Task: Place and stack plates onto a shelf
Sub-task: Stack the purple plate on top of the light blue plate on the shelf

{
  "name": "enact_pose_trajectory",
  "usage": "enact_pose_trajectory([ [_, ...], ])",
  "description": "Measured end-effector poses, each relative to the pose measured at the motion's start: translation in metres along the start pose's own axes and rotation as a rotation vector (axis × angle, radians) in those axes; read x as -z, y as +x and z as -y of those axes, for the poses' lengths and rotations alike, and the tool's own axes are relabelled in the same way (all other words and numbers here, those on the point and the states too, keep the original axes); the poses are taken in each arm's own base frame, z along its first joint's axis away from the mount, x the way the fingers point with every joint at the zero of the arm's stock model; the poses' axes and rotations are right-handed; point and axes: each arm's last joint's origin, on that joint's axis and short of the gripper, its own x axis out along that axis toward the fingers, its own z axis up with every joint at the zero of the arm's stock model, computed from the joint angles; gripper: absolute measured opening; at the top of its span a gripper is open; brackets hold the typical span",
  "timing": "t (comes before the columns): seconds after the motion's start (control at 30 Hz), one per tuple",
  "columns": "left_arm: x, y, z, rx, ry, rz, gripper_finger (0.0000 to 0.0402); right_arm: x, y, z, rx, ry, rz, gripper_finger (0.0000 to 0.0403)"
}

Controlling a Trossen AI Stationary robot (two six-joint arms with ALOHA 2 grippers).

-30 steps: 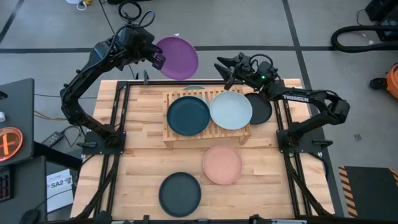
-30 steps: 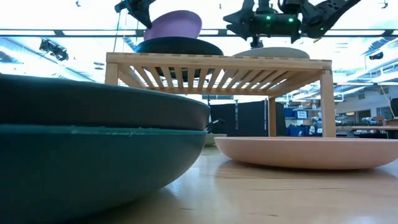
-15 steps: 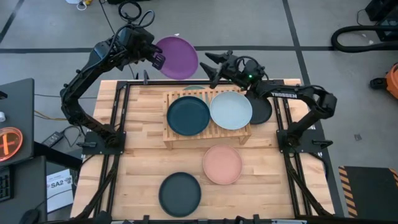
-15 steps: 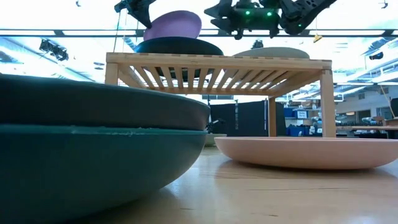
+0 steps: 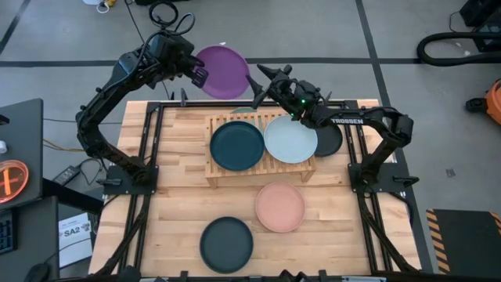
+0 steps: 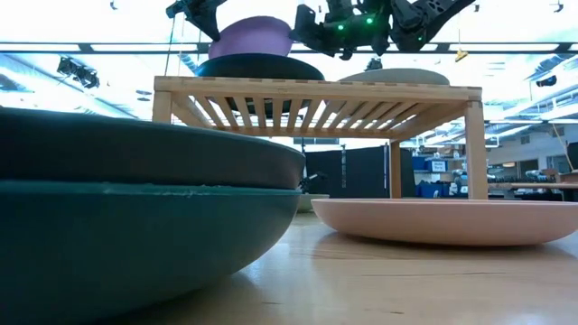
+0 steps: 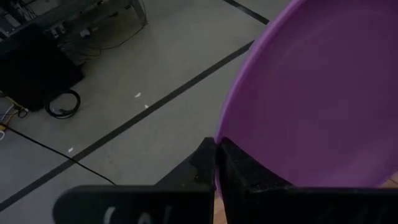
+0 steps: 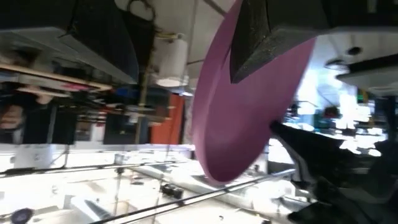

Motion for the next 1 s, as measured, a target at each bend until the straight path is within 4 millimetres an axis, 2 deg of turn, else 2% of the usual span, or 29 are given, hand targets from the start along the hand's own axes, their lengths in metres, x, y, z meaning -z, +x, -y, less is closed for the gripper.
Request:
enact_pose_trajectory([
  [0.23, -0.001, 0.0, 0.002, 0.005, 0.001, 0.007, 0.001, 0.001, 0.0, 0.0, 0.002, -0.007, -0.012, 0.0254],
  [0.5, -0.001, -0.006, 0.016, 0.048, 0.027, 0.027, 0.0012, 0.002, 0.0, 0.0, 0.001, -0.005, -0.017, 0.0217],
  [0.67, -0.001, -0.008, 0.02, 0.054, 0.036, 0.031, 0.0013, 0.002, 0.0, 0.0, 0.001, -0.005, -0.017, 0.0174],
  [1.0, -0.001, -0.008, 0.02, 0.057, 0.039, 0.028, 0.0013, 0.001, 0.0, 0.001, 0.009, 0.003, -0.011, 0.0058],
])
